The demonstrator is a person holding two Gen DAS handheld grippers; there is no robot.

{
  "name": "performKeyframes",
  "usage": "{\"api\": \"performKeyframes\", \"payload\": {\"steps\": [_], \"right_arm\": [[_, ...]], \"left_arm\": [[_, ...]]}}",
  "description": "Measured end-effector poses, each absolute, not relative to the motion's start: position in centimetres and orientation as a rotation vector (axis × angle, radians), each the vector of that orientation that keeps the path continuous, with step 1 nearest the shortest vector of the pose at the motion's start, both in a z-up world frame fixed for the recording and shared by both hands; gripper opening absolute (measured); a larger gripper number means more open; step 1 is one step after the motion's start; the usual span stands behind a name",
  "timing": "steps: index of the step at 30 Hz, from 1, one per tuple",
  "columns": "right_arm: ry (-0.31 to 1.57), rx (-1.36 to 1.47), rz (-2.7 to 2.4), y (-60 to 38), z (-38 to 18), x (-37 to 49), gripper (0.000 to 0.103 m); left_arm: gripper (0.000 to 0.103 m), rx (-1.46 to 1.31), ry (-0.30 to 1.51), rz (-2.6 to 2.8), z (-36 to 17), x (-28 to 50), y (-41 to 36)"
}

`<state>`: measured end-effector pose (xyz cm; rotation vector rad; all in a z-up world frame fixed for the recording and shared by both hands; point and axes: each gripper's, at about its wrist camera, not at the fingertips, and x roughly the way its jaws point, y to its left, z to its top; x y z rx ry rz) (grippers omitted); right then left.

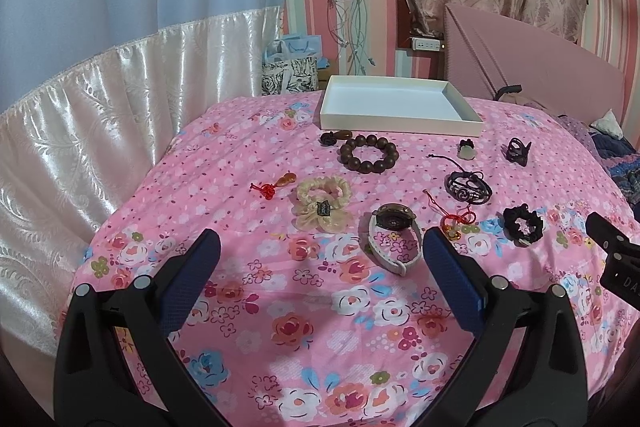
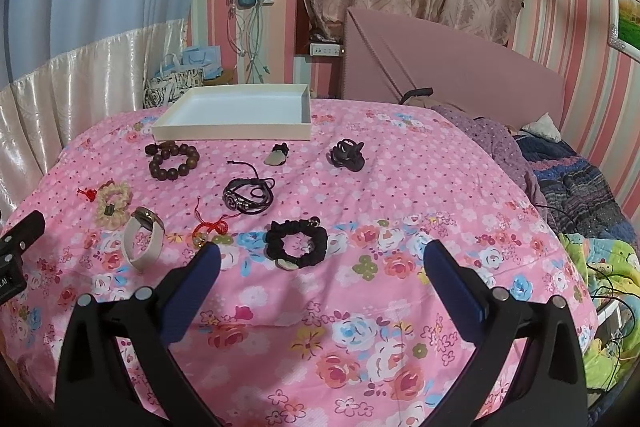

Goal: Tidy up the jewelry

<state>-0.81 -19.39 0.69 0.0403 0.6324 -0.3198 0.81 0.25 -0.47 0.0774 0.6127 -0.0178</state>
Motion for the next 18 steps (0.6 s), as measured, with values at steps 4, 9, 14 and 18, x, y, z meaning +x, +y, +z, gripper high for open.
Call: {"api": "performKeyframes", "payload": {"steps": [4,9,14,18], "right_arm": [[0.633,0.039,-0.319,-19.3,0.7,-0.8,0.101],[0.638,0.037,-0.317,-19.1,0.3,-0.5,0.101],[0.642,0.037,-0.314,-19.0,0.0,-0.2,0.101],[0.656,0.041,-0.308,-19.0,-0.5,0.4,0.101]], "left_arm": [[0.1,0.075,0.615,-0.013,-0.5,0.8,0.2],[0.1,0.074,0.618,-0.014,-0.4,0.8,0.3],[0.1,0.078,0.624,-0.014,-0.5,1.1,0.3],[0.1,0.077,0.632,-0.015,-0.8,1.6,0.4]]}}
